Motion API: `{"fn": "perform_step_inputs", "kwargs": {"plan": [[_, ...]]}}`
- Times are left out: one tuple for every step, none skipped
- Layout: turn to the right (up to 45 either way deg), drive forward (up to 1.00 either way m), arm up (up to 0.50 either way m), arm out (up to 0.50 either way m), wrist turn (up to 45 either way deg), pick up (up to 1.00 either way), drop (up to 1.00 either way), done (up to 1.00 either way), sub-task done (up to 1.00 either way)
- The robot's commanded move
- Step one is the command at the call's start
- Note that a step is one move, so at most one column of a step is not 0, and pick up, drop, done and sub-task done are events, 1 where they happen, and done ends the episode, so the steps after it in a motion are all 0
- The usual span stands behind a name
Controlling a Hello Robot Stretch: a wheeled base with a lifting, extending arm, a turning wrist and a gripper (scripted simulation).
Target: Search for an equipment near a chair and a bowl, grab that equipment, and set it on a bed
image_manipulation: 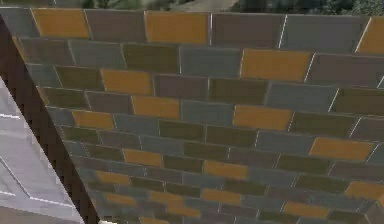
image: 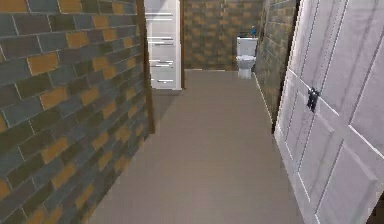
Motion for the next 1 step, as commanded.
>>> {"fn": "perform_step_inputs", "kwargs": {"plan": [[0.0, 1.00, 0.00, 0.00, 0.0, 0.00, 0.00, 0.00, 0.00]]}}
